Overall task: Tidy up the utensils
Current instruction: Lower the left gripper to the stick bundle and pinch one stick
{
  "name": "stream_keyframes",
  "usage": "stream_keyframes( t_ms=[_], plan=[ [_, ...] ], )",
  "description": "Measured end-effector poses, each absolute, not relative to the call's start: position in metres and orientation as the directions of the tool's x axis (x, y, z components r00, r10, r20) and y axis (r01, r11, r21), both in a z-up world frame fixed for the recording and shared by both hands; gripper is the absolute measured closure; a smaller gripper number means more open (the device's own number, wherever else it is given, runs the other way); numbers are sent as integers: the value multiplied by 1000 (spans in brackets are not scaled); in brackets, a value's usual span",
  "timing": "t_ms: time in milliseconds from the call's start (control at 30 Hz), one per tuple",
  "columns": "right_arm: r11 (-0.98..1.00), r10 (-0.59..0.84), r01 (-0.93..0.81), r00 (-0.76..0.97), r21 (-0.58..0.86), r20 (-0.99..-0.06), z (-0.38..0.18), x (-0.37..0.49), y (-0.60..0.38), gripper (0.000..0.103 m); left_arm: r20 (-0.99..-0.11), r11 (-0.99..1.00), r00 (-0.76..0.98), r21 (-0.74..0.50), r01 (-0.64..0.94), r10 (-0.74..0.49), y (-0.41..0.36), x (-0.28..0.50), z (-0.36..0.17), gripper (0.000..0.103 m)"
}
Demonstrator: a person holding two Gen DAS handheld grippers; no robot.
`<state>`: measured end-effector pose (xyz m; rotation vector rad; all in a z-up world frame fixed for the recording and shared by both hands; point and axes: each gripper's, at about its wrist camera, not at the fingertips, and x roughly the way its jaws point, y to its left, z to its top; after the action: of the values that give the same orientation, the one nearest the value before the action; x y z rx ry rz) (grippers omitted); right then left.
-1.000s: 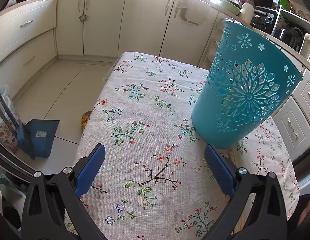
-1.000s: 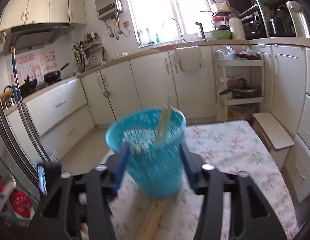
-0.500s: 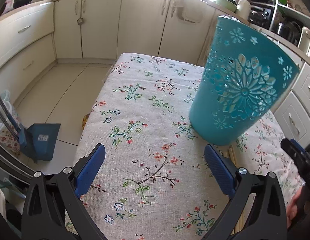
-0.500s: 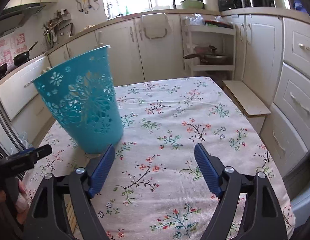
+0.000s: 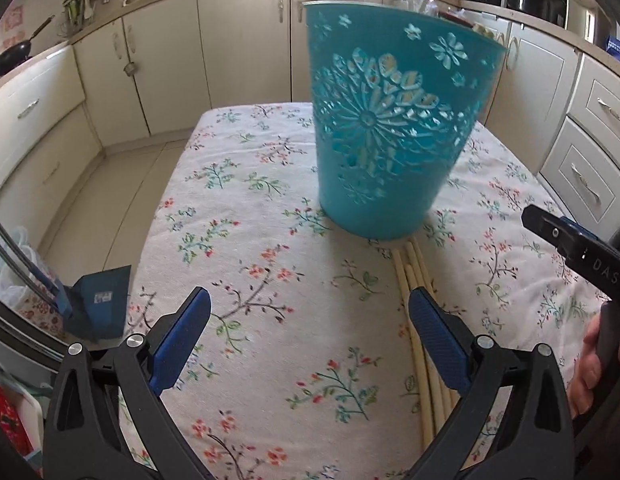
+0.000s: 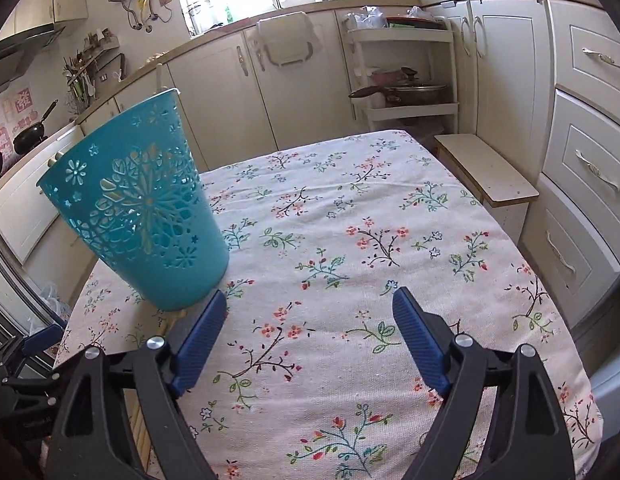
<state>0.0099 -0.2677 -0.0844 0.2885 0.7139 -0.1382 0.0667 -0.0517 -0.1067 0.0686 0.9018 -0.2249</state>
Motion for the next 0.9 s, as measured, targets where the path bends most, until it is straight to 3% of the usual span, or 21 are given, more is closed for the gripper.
stream_keyframes(
  t_ms=[233,900],
  plan=[
    [951,-51,238,749,197,-660,-84,9,-267,21,-818,974,546,-72,216,-182,-55,64,-112,8],
    [950,-52,239,759,203,-649,-82,7,-267,20,-867,974,495,65,219,-53,-82,70,-132,11]
  ],
)
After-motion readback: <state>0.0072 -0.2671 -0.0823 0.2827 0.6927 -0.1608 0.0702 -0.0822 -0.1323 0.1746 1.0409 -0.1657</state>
